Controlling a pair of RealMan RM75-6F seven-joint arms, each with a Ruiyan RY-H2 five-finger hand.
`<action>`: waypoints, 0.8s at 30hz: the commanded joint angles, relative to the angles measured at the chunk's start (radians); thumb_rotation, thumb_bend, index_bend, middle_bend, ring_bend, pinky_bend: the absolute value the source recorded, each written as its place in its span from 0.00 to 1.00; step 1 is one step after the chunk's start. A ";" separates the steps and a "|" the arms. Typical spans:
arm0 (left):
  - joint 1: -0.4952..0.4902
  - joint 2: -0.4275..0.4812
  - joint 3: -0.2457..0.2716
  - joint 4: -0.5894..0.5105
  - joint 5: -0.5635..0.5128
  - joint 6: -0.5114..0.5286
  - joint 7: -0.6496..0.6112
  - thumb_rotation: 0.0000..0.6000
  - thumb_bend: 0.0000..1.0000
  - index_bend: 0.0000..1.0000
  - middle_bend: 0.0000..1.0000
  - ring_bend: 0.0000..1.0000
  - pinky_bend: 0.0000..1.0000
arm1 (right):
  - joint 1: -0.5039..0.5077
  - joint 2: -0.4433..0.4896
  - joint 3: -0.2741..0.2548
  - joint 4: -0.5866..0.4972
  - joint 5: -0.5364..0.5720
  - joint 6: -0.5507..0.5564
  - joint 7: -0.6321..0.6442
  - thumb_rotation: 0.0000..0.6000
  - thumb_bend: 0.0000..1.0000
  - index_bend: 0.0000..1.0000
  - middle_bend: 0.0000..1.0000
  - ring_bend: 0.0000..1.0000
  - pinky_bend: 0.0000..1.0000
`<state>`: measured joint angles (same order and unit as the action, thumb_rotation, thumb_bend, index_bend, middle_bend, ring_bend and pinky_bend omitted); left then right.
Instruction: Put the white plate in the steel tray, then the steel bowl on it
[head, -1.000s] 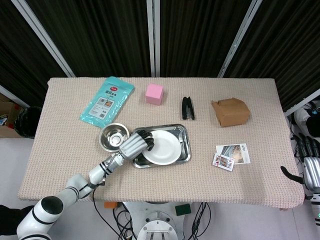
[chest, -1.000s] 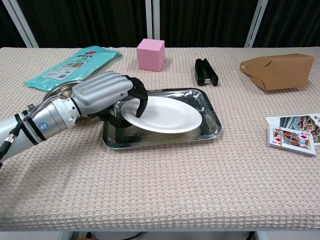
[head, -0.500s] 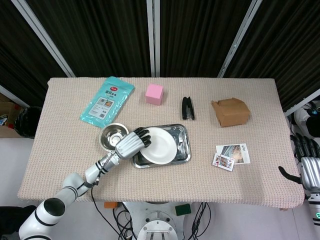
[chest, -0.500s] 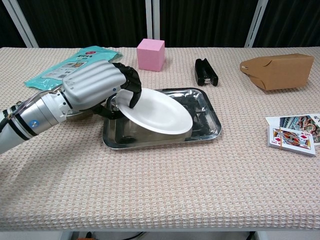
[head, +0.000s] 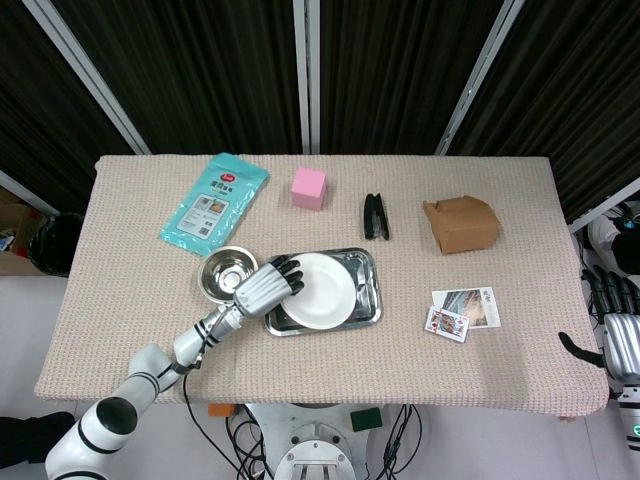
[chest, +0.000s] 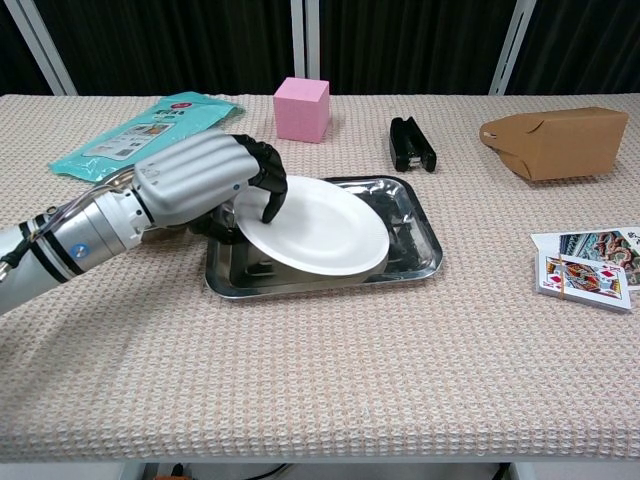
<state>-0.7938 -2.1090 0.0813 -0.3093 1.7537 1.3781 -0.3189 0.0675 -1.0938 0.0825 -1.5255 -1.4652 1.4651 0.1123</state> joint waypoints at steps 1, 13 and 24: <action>-0.001 0.000 0.005 0.004 0.000 -0.003 0.000 1.00 0.41 0.49 0.45 0.28 0.32 | 0.001 0.000 0.000 0.000 0.001 -0.001 0.000 1.00 0.18 0.00 0.00 0.00 0.00; -0.001 0.002 0.007 0.004 -0.018 -0.022 0.019 1.00 0.26 0.11 0.26 0.17 0.25 | 0.002 0.000 0.000 -0.004 -0.001 -0.002 -0.006 1.00 0.18 0.00 0.00 0.00 0.00; -0.002 0.018 -0.006 -0.016 -0.037 -0.008 0.048 1.00 0.05 0.01 0.14 0.08 0.20 | 0.002 0.001 -0.001 -0.009 -0.002 -0.001 -0.012 1.00 0.18 0.00 0.00 0.00 0.00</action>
<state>-0.7954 -2.0926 0.0766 -0.3251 1.7181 1.3680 -0.2745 0.0697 -1.0931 0.0818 -1.5348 -1.4674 1.4639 0.1002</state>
